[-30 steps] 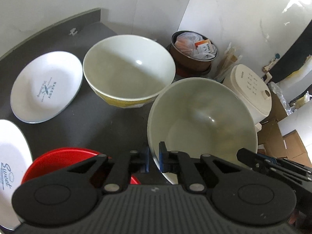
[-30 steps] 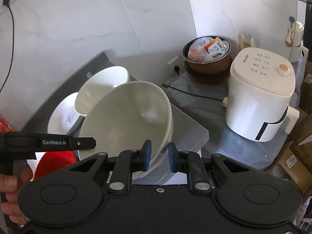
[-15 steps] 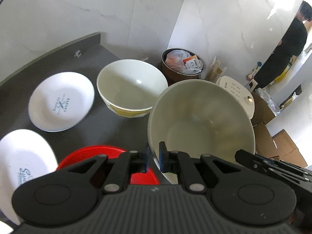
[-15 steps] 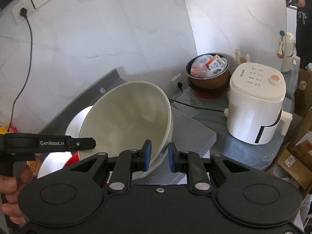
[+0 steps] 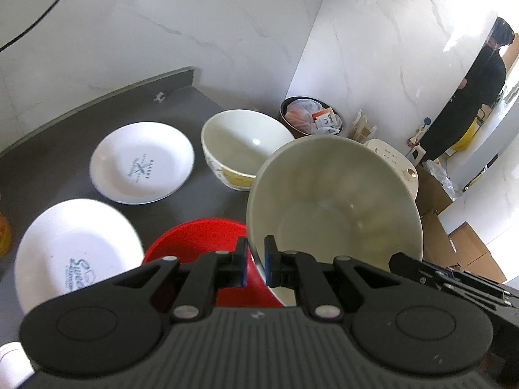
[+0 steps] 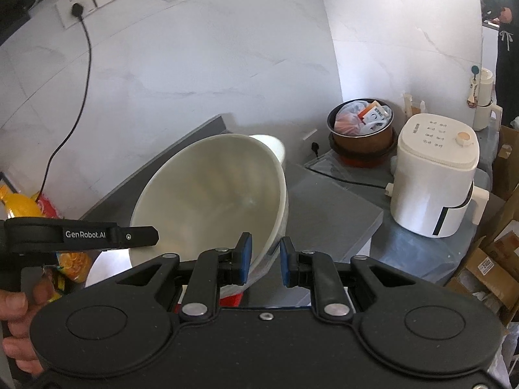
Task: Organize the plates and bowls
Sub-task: 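Lift the cream bowl and lower it into the red bowl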
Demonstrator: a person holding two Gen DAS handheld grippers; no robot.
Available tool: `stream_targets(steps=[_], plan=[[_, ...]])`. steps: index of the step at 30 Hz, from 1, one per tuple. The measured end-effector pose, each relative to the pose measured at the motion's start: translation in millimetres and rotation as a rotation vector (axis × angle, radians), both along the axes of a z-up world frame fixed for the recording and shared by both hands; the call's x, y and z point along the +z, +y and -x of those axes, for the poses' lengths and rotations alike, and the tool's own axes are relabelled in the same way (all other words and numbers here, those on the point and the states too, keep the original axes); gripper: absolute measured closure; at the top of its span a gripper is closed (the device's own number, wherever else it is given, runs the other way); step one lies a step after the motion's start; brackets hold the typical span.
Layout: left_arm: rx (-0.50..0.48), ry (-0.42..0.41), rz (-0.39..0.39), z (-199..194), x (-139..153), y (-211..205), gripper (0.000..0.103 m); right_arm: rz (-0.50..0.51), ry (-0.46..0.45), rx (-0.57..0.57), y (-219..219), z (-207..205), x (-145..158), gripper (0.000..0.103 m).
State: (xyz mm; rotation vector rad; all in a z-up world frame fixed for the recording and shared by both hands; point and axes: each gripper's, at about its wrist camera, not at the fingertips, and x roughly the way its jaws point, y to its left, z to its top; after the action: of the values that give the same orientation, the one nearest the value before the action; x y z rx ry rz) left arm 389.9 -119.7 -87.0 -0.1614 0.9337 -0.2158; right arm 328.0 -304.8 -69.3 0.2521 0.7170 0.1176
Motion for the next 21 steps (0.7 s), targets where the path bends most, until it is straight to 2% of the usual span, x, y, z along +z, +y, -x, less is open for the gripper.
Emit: stream_targets(steps=[16, 21], plan=[[0.066, 0.039, -0.003, 27.1, -17.2, 51.0, 0.095, -0.005, 0.083, 0.053, 46.3, 8.4, -21.0, 0.084], [0.069, 0.033, -0.032, 28.0, -23.6, 53.0, 0.095, 0.003, 0.118, 0.066, 53.5, 3.6, -29.7, 0.084]])
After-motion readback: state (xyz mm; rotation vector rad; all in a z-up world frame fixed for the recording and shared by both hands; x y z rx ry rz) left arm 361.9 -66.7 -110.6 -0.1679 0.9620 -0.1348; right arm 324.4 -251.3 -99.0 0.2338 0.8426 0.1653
